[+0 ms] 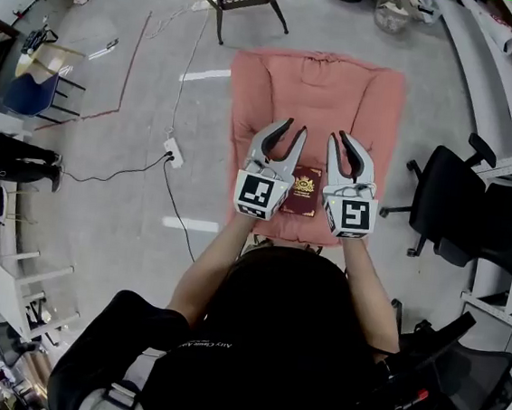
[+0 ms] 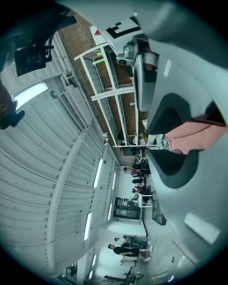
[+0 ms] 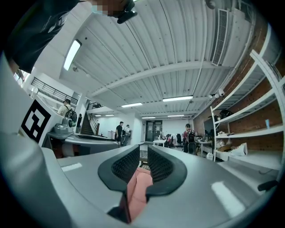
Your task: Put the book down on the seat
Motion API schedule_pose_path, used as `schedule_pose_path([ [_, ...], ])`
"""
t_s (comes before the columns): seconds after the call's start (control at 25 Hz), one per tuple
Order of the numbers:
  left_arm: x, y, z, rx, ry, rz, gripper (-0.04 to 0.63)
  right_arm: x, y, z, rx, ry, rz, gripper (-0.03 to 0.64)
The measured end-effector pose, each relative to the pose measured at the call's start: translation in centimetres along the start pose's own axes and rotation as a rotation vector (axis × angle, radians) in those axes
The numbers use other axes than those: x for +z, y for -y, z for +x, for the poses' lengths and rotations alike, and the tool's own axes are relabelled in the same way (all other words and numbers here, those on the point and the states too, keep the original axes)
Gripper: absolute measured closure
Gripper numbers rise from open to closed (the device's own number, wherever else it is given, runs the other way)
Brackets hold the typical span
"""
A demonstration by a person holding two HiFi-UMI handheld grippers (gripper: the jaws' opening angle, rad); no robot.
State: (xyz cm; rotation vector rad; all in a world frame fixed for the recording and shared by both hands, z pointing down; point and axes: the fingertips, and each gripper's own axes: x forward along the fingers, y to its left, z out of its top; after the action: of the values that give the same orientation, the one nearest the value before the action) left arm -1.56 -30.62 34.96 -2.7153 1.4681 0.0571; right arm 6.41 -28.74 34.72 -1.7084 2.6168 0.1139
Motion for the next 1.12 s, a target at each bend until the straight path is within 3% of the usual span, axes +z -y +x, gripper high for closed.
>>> schedule_pose_path([
  [0.28, -2.2, -0.1, -0.3, 0.029, -0.043, -0.005, 0.57, -2.6, -0.4, 0.0, -0.013, -0.058, 0.015, 0.571],
  [0.6, -6.4, 1.0, -0.6, 0.034, -0.136, -0.005, 0.592, -6.7, -1.6, 0.1, 0.006, -0.159, 0.032, 0.604],
  [1.12, -12.6, 1.5, -0.9, 0.032, -0.308, -0.064, 0.594, -11.9, -2.0, -0.5, 0.0, -0.296, 0.104, 0.606],
])
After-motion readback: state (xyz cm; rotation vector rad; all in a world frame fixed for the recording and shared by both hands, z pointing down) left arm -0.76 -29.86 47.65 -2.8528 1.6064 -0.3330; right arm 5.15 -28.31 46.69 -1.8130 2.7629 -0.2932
